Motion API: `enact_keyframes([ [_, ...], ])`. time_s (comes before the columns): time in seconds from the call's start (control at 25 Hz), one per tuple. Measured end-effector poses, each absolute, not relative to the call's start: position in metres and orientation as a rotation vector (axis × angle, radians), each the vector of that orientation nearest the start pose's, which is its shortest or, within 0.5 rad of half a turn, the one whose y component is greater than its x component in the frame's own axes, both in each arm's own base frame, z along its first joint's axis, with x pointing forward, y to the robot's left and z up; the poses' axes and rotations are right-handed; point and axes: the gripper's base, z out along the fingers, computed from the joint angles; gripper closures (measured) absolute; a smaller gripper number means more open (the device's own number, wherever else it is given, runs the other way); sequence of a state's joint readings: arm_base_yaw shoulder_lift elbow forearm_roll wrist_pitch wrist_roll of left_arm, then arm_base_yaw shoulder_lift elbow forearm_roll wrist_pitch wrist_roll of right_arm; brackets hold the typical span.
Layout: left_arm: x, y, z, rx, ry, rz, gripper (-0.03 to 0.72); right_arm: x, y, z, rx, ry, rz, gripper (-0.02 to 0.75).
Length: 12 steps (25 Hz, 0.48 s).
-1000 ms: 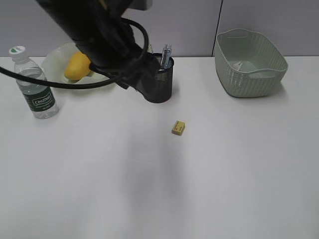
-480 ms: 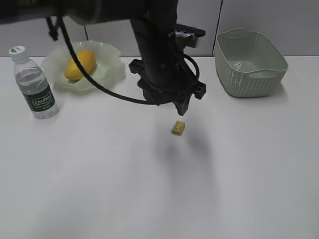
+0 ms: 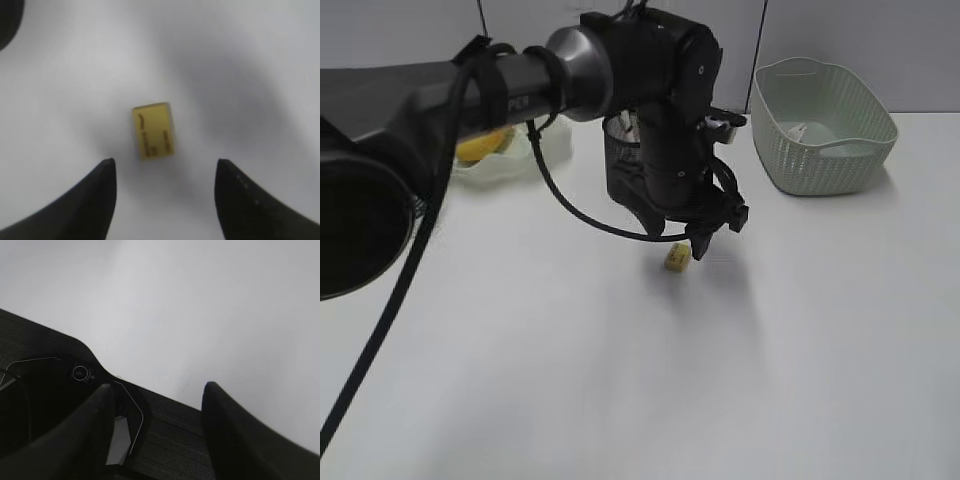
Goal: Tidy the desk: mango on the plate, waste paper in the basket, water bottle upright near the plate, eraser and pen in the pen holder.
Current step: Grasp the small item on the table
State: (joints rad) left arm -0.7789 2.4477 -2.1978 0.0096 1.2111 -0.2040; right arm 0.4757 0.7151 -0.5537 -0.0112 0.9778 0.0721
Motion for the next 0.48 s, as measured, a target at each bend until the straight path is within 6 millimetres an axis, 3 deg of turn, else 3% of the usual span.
enact_keyframes([
  [0.24, 0.368, -0.358, 0.148, 0.856, 2.843, -0.067, 0.214, 0.097, 0.049, 0.262, -0.530, 2.580, 0.175, 0.291],
  [0.48, 0.374, -0.362, 0.148, 0.827, 2.779, -0.099, 0.214, 0.097, 0.049, 0.261, -0.528, 2.581, 0.175, 0.291],
])
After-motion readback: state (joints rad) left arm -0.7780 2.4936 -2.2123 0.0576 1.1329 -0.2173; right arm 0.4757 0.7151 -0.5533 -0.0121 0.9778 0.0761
